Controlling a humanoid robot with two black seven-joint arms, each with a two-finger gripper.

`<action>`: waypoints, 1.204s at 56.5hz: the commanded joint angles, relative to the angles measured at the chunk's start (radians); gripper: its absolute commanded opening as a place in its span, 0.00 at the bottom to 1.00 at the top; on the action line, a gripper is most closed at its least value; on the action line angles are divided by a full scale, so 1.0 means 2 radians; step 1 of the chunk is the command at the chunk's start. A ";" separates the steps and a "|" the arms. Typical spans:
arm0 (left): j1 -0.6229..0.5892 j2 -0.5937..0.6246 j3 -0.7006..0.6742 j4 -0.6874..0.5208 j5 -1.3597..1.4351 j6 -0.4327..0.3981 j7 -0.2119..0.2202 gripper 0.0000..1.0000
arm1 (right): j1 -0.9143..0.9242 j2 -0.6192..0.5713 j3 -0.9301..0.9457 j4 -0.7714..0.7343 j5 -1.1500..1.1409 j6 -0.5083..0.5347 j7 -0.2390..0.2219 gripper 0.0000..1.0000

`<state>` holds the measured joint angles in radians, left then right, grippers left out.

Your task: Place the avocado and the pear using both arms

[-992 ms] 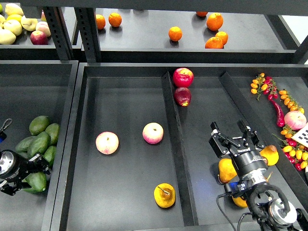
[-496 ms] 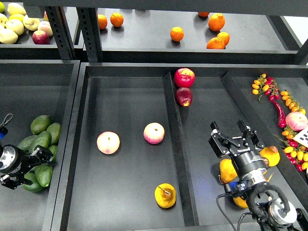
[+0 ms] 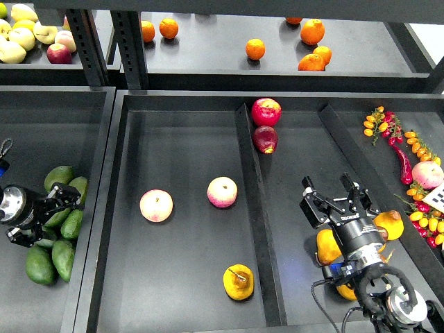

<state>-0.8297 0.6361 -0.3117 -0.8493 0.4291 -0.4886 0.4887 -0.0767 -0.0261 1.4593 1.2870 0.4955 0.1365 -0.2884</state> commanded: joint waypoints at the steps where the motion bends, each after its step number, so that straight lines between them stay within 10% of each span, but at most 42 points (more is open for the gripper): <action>1: 0.001 0.003 -0.024 -0.014 0.000 0.000 0.000 0.99 | 0.000 0.000 0.000 0.000 0.000 0.000 0.000 1.00; 33: 0.026 -0.009 -0.211 -0.038 -0.087 0.000 0.000 0.99 | -0.006 -0.002 -0.003 -0.003 -0.002 0.008 -0.003 1.00; 68: 0.237 -0.221 -0.500 -0.184 -0.120 0.000 0.000 0.99 | -0.007 -0.007 -0.005 -0.008 -0.005 0.008 -0.006 1.00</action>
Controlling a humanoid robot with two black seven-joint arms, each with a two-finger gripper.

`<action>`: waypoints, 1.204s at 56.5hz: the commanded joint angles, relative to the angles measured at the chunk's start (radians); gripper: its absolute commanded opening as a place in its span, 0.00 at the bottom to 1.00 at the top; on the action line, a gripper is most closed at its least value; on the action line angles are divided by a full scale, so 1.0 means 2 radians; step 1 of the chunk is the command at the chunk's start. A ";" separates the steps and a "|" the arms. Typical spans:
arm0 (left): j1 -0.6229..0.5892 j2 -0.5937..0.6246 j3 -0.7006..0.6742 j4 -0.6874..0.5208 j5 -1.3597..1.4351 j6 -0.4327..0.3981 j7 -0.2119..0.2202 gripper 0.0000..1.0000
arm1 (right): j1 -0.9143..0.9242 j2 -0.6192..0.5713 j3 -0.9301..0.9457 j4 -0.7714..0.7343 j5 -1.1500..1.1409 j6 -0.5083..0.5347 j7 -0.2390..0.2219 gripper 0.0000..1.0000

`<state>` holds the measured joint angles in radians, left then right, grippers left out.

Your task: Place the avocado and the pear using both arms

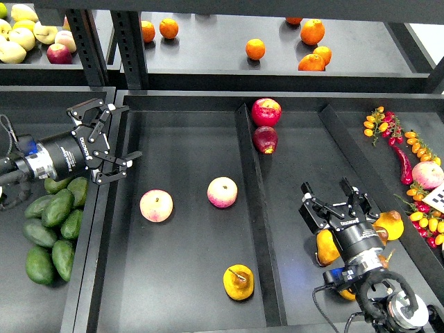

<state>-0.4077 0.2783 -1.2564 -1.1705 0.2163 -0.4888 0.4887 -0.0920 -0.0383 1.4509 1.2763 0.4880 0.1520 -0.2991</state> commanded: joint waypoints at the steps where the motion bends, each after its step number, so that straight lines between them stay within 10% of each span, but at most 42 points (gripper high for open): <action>1: 0.028 -0.044 -0.030 -0.025 -0.015 0.000 0.000 0.99 | 0.001 -0.001 -0.001 -0.002 -0.001 0.000 -0.001 1.00; 40: 0.225 -0.139 -0.109 -0.106 -0.075 0.000 0.000 0.99 | 0.009 -0.105 -0.060 -0.010 -0.025 0.018 -0.048 1.00; 48: 0.244 -0.139 -0.108 -0.107 -0.077 0.000 0.000 0.99 | 0.013 -0.135 -0.092 -0.013 -0.068 0.050 -0.095 1.00; 68: 0.279 -0.139 -0.096 -0.107 -0.077 0.000 0.000 0.99 | 0.041 -0.252 -0.186 -0.013 -0.095 0.152 -0.095 1.00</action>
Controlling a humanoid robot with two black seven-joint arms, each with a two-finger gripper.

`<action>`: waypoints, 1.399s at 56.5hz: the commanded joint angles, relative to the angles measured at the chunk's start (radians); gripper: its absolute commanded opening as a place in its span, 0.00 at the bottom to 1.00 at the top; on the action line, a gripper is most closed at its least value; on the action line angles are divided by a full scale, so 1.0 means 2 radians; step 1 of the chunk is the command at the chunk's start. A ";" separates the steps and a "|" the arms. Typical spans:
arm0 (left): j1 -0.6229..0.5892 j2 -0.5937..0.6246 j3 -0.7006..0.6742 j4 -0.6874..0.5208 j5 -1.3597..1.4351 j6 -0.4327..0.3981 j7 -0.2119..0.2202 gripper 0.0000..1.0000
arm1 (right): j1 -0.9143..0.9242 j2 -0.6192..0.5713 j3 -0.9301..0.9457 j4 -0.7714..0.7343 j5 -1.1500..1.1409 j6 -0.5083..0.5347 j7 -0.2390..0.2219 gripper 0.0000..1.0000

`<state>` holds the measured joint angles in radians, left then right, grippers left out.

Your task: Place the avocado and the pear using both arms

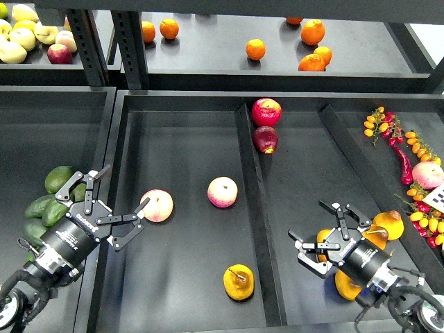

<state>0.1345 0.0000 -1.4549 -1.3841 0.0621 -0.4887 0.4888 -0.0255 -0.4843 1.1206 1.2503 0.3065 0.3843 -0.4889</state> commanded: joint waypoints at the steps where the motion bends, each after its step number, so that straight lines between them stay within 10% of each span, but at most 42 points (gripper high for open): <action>1: 0.009 0.000 0.003 0.000 0.000 0.000 0.000 0.99 | 0.008 -0.035 -0.023 0.000 -0.004 0.043 0.000 1.00; 29: 0.018 0.000 0.006 0.000 0.000 0.000 0.000 0.99 | 0.008 -0.084 -0.099 -0.043 -0.151 0.052 0.000 1.00; 79: 0.022 0.000 0.013 0.000 0.001 0.000 0.000 0.99 | 0.070 0.064 -0.125 -0.160 -0.174 0.052 0.000 1.00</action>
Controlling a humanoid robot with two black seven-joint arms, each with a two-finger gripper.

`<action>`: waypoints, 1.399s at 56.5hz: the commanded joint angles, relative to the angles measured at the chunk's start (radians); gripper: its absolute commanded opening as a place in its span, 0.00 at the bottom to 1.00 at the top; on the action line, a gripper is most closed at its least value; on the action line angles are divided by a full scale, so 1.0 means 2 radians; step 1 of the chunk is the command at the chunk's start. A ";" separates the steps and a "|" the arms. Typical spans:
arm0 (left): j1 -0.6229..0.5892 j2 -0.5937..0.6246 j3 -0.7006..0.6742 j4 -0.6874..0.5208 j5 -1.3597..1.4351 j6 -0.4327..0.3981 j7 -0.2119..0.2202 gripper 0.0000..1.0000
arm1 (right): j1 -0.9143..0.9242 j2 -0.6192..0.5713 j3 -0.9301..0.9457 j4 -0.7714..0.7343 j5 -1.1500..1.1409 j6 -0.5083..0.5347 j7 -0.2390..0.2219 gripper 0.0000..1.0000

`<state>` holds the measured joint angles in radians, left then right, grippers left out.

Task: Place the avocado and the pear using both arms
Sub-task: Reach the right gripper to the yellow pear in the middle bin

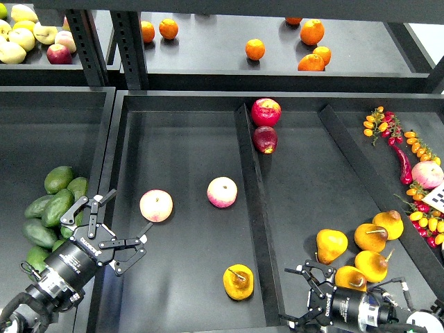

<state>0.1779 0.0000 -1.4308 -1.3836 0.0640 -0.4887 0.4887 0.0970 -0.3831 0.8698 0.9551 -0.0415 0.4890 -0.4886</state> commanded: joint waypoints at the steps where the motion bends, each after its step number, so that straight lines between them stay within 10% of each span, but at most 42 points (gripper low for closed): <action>1: 0.000 0.000 0.003 0.000 0.000 0.000 0.000 0.99 | 0.011 0.016 0.000 -0.016 0.000 0.000 0.000 1.00; 46: 0.000 0.000 0.013 0.000 -0.001 0.000 0.000 0.99 | 0.047 0.103 0.005 -0.097 0.000 0.000 0.000 0.96; 79: 0.000 0.000 0.012 0.000 -0.001 0.000 0.000 0.99 | 0.045 0.123 0.008 -0.121 0.002 0.000 0.000 0.62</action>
<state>0.1780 0.0000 -1.4066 -1.3836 0.0629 -0.4887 0.4887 0.1889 -0.1447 0.8818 0.7229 -0.0402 0.4886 -0.4887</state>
